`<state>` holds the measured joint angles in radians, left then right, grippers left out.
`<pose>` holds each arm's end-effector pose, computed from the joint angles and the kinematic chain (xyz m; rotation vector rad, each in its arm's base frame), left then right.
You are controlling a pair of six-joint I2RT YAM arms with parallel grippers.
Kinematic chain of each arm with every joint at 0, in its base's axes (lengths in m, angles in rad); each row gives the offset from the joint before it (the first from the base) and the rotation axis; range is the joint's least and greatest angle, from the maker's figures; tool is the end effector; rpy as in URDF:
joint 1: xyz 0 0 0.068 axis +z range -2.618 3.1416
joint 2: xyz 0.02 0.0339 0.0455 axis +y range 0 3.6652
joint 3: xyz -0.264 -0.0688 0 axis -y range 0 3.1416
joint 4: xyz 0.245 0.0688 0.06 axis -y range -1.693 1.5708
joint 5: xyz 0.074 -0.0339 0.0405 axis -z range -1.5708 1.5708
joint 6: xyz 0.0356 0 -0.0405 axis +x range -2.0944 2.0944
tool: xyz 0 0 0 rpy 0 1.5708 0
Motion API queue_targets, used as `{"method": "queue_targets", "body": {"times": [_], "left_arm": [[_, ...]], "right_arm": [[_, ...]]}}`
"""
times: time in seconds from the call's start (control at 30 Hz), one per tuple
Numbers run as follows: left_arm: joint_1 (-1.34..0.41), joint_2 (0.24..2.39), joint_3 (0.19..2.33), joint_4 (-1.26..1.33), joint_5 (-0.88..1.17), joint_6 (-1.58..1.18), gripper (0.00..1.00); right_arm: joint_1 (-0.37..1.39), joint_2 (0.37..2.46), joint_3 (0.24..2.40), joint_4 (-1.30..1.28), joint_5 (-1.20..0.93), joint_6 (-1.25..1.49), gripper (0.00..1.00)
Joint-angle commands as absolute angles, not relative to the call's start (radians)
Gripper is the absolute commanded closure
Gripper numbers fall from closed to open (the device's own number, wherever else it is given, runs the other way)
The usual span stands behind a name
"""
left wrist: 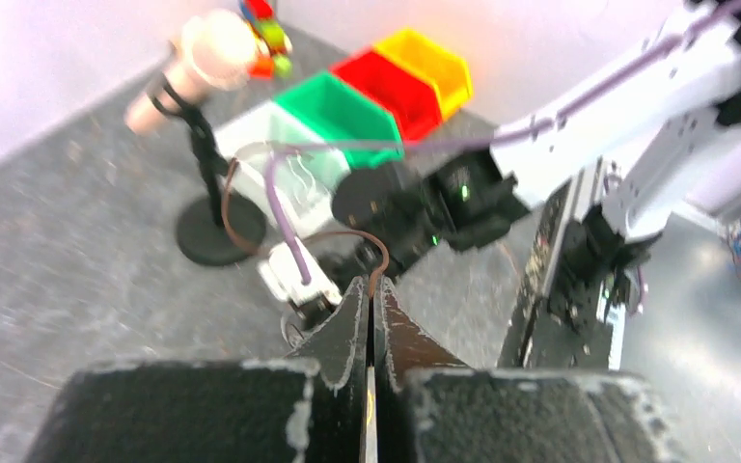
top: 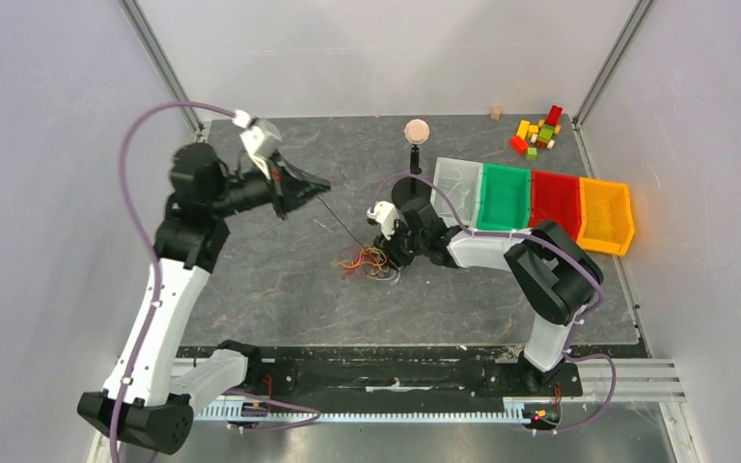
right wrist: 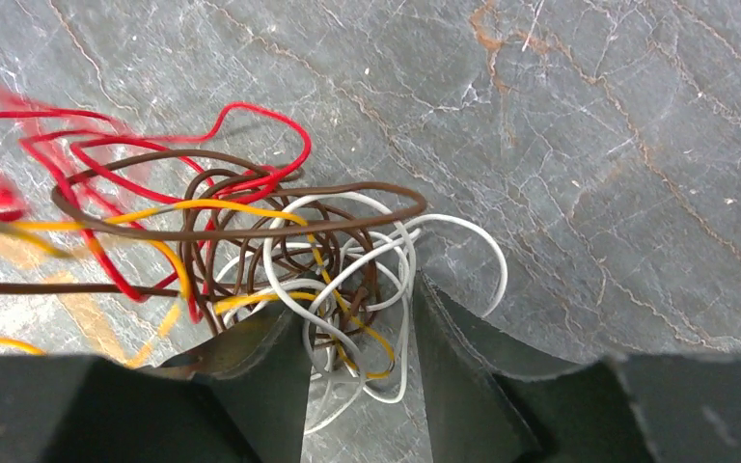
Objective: Untangle the cables
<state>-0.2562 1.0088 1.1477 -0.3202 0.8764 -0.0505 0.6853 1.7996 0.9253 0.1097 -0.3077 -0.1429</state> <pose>0.1951 -0.0794 0.4128 0.8180 1.5900 -0.9833 0.2726 0.2368 0.1465 -1.0975 2.1074 0.6251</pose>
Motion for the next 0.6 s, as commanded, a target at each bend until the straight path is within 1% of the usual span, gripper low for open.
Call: {"method": "queue_targets", "body": {"times": [0.0,0.1,0.2,0.4,0.5,0.57], "left_arm": [[-0.144,1.025,1.368,-0.209,0.937,-0.236,0.98],[-0.110,1.070,1.528,-0.135,0.907,-0.306,0.98],[-0.099,1.099,1.652,-0.078,0.827,-0.334,0.98],[-0.059,1.189,1.915,-0.061,0.657,-0.382,0.98],[-0.041,1.227,2.025,-0.080,0.590,-0.395,0.98],[-0.034,1.251,2.097,-0.097,0.542,-0.394,0.98]], "right_arm": [[0.690,1.787,0.876,0.095,-0.261,-0.168,0.57],[0.690,1.789,0.853,0.092,-0.246,-0.187,0.57],[0.690,1.788,0.828,0.095,-0.217,-0.216,0.57],[0.690,1.765,0.795,0.097,-0.206,-0.211,0.50],[0.689,1.749,0.795,0.089,-0.209,-0.201,0.42],[0.689,1.738,0.795,0.079,-0.212,-0.206,0.42]]}}
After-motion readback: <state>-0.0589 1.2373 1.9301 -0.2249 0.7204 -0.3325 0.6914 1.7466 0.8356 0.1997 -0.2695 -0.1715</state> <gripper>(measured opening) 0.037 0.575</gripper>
